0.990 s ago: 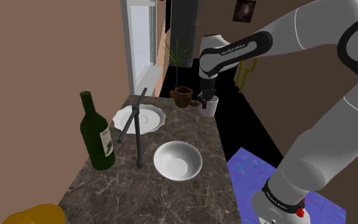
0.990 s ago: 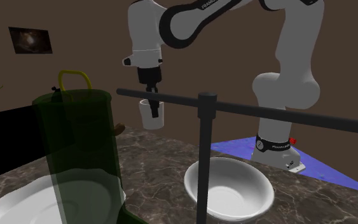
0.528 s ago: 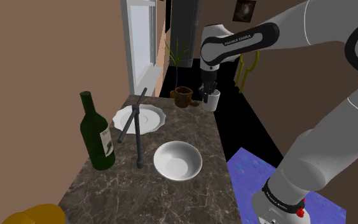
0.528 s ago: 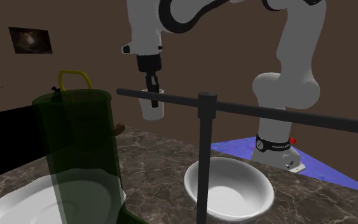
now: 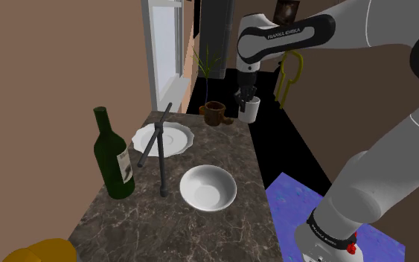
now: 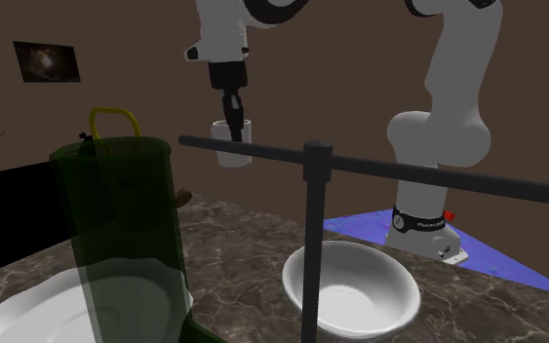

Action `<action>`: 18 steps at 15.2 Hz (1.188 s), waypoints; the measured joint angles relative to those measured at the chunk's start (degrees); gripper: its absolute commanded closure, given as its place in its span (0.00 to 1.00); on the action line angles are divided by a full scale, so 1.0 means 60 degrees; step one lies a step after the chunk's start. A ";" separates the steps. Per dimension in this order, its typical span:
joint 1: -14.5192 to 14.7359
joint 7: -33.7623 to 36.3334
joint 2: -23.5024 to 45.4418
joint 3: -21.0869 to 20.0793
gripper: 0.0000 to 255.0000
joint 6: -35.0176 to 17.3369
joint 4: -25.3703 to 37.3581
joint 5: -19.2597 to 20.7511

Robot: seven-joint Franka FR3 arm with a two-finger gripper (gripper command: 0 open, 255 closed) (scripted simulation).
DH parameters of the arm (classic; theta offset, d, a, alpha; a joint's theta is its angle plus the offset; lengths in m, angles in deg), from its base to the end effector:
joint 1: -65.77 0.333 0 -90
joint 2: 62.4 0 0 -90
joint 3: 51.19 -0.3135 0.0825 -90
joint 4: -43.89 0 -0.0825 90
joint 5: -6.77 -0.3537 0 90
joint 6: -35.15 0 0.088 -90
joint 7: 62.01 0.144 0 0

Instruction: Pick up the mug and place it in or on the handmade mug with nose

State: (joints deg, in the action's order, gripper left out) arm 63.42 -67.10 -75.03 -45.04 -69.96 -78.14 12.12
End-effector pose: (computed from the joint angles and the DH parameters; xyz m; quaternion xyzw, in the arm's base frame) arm 0.4435 -0.0792 0.4667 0.9986 -0.0141 -0.0414 0.0282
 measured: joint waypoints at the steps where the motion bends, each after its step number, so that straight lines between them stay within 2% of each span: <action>1: 0.0007 0.0003 -0.0002 -0.0010 1.00 0.0119 0.0118 -0.0006; 9: 0.0014 -0.0080 0.0138 -0.0016 1.00 0.1063 0.1204 -0.0042; 14: -0.0070 -0.0401 0.1831 0.0146 1.00 0.1398 0.3239 -0.0201; 18: -0.0171 -0.0635 0.3426 0.0227 1.00 0.1920 0.5357 -0.0396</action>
State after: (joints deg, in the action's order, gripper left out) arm 62.39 -70.91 -54.47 -43.68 -58.45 -46.00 9.74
